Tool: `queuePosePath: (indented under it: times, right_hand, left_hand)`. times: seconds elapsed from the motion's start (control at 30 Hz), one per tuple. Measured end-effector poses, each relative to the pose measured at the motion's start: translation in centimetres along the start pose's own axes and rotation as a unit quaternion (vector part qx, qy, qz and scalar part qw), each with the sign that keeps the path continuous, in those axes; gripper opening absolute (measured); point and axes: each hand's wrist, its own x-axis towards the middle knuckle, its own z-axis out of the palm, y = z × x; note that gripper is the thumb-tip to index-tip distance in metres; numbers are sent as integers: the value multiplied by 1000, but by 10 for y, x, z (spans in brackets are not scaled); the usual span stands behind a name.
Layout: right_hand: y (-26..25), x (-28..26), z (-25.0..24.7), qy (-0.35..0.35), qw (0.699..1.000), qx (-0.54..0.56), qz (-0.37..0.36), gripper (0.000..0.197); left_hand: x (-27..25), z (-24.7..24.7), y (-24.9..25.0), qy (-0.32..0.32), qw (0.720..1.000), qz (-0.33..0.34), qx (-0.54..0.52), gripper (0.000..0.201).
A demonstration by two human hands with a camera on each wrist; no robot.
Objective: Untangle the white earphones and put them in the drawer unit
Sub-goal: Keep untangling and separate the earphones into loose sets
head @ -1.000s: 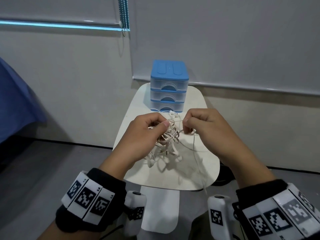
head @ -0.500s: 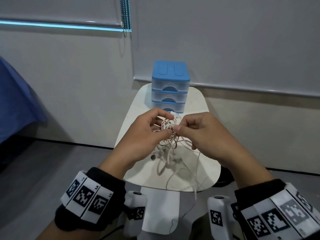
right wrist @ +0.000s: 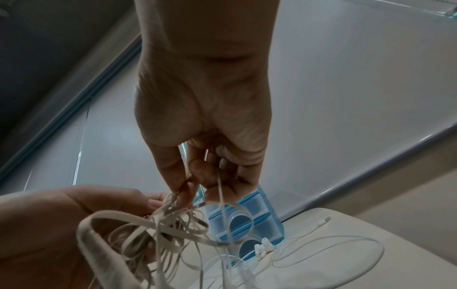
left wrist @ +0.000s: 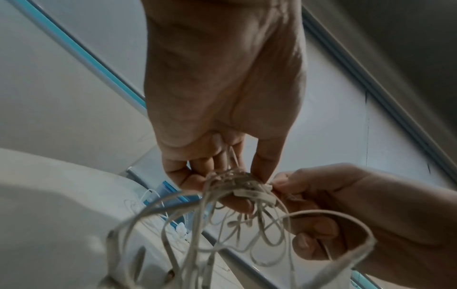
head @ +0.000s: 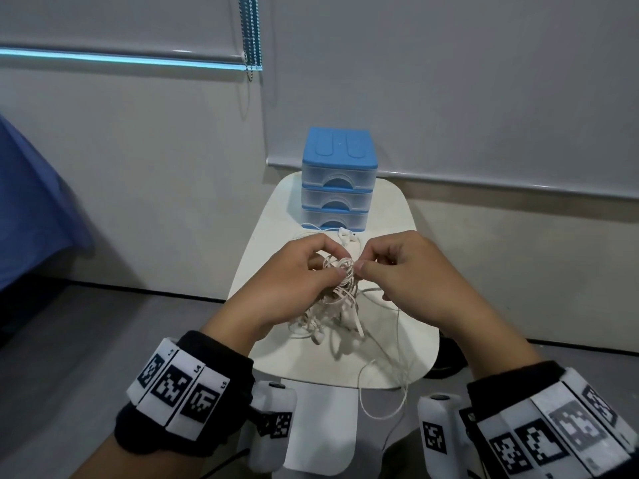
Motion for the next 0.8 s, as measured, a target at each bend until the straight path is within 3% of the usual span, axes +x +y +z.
queuePosePath:
  times: [0.17,0.37,0.6,0.8]
  right_hand:
    - [2,-1,-1,8,1000,5,7,16]
    - [-5,-1,-2,3,996,85,22,20]
    - [-9,0,-1,-7,997,72,9,14]
    - [-10,6,1,-14,990,124,70,14]
  left_hand:
    - [2,-1,-5,44,998,30,-13,21]
    - [1,0,-2,81,994,70,-26,23]
    - [2,0,1,118,986,107,-50,35]
    - [2,-3,1,92,989,81,-82,37]
